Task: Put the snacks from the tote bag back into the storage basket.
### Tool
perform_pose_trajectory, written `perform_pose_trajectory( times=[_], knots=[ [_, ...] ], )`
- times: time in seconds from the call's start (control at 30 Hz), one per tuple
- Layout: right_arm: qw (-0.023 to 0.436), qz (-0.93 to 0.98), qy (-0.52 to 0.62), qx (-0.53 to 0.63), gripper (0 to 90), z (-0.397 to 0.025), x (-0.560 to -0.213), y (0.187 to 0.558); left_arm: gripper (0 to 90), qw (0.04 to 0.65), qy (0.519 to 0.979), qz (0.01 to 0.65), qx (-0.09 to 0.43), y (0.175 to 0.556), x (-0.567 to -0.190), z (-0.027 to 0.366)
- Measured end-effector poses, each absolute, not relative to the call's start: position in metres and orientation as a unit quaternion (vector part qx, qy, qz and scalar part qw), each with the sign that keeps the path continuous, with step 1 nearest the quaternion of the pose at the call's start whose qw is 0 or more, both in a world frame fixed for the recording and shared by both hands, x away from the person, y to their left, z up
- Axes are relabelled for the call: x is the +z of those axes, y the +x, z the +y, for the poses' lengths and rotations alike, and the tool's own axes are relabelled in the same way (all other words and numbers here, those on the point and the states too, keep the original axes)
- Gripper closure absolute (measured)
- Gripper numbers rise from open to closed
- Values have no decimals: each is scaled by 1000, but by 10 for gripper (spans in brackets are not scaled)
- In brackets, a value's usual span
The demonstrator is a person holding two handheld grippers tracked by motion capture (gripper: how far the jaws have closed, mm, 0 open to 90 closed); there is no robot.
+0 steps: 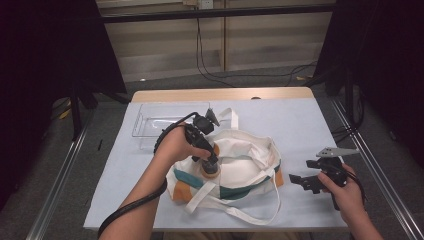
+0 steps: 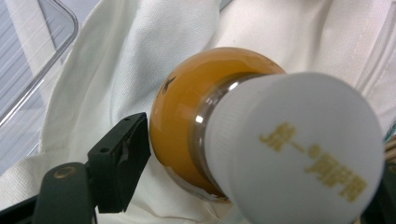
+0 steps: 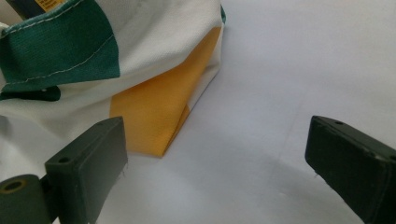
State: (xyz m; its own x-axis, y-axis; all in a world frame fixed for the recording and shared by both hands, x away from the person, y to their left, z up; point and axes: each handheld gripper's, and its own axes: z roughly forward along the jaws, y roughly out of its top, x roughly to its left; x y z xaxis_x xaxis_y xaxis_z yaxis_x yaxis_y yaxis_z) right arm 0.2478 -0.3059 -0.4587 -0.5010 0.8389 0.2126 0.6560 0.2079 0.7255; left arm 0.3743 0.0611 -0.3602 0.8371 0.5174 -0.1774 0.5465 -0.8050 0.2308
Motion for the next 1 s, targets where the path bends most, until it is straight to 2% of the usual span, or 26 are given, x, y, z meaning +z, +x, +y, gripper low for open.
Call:
perform_pose_trajectory(
  times=[1.0],
  knots=[
    [115, 771, 484, 398, 51, -305, -458, 248, 291, 117, 952, 281, -42, 372, -360, 51]
  ],
)
